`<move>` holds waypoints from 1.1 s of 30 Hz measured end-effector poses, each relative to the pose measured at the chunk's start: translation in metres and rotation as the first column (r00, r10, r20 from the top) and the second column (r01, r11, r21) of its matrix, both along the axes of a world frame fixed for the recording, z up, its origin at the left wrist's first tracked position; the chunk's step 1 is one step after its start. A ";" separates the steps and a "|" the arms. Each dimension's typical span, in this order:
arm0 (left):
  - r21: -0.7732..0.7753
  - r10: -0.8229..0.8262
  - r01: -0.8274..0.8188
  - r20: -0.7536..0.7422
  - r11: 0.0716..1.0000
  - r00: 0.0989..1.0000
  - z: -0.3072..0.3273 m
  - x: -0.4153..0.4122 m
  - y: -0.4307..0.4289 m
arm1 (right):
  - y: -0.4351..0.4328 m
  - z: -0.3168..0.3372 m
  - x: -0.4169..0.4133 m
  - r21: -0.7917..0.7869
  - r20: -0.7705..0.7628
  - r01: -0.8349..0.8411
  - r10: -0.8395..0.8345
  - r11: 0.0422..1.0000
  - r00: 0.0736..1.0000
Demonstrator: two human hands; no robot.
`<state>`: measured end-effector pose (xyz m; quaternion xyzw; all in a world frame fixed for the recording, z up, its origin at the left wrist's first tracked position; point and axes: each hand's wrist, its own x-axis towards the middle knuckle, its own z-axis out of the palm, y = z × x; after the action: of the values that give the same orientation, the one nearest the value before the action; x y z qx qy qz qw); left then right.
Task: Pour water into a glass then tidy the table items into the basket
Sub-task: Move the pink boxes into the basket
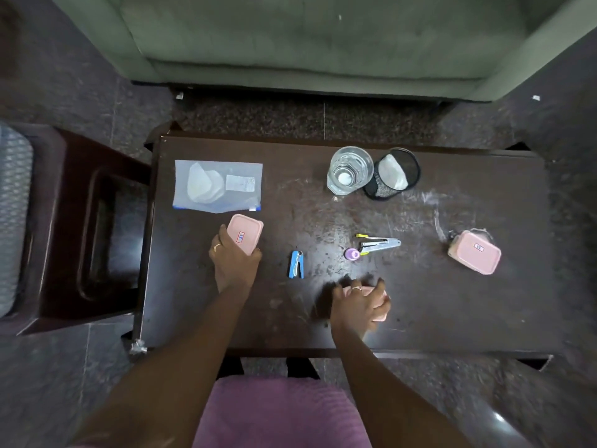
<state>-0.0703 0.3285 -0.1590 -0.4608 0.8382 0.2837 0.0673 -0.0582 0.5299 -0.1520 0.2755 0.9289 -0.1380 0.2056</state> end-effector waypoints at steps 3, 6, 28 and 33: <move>0.010 -0.021 0.021 0.000 1.000 1.000 0.000 0.000 -0.002 | -0.006 0.003 -0.003 0.061 -0.083 -0.215 0.219 0.975 0.972; 0.025 -0.024 0.026 -0.081 0.999 0.996 0.004 -0.002 -0.009 | -0.022 0.014 -0.003 0.116 -0.233 -0.474 0.488 0.873 0.841; -0.101 0.530 -0.554 -0.192 0.826 0.826 0.115 0.052 -0.352 | -0.449 0.148 -0.071 -0.376 -0.661 -0.925 0.683 0.054 0.309; -0.023 0.525 -0.532 -0.125 0.846 0.842 0.097 0.045 -0.381 | -0.523 0.142 -0.078 -0.350 -0.568 -0.933 0.810 -0.079 0.145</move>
<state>-0.0250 -0.0526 -0.0623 -0.6588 0.6889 0.2932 -0.0744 -0.1360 0.0074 -0.0104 -0.4997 0.7740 -0.3055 0.2406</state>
